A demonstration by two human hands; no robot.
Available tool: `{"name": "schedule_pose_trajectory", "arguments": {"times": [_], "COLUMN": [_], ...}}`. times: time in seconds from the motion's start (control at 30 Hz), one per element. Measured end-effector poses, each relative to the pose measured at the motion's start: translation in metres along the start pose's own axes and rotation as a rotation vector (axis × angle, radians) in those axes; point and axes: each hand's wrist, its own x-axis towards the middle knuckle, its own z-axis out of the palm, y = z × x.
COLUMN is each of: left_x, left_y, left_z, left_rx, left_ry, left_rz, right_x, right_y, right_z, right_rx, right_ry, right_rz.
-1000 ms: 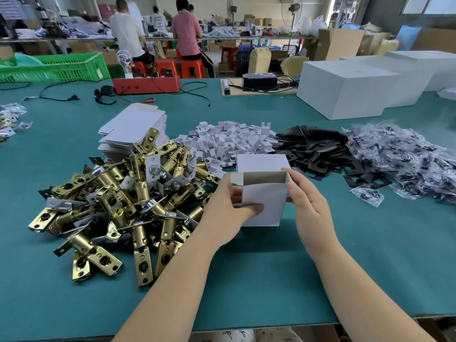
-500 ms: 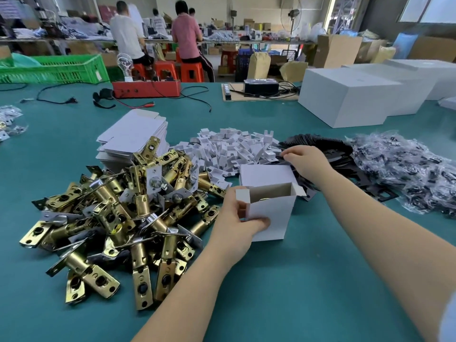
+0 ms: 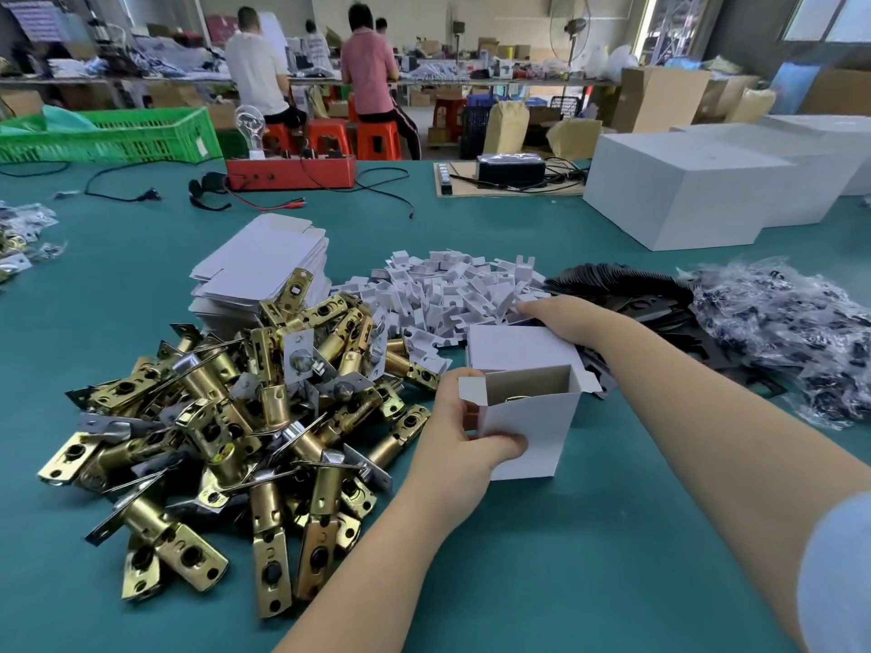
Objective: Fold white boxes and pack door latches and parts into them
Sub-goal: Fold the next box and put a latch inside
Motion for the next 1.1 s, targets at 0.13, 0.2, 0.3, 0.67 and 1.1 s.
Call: {"name": "schedule_pose_trajectory", "arguments": {"times": [0.13, 0.2, 0.3, 0.67, 1.1], "left_x": [0.001, 0.0, 0.0, -0.002, -0.009], "left_y": [0.0, 0.0, 0.001, 0.003, 0.005], "left_z": [0.0, -0.001, 0.0, 0.002, 0.002], "left_rx": [0.01, 0.014, 0.018, 0.051, 0.091], "left_ry": [0.003, 0.003, 0.013, 0.031, 0.004], "left_rz": [-0.001, -0.002, -0.006, 0.023, 0.067], "right_x": [-0.016, -0.03, -0.059, -0.179, -0.197], "right_y": [0.012, 0.015, 0.006, -0.037, -0.03], "right_z": [0.001, -0.001, -0.003, -0.007, -0.007], "right_rx": [0.227, 0.288, 0.468, 0.274, -0.037], "right_ry": [0.273, 0.433, 0.538, 0.195, 0.494], "right_rz": [-0.139, -0.159, -0.209, -0.635, -0.607]}}
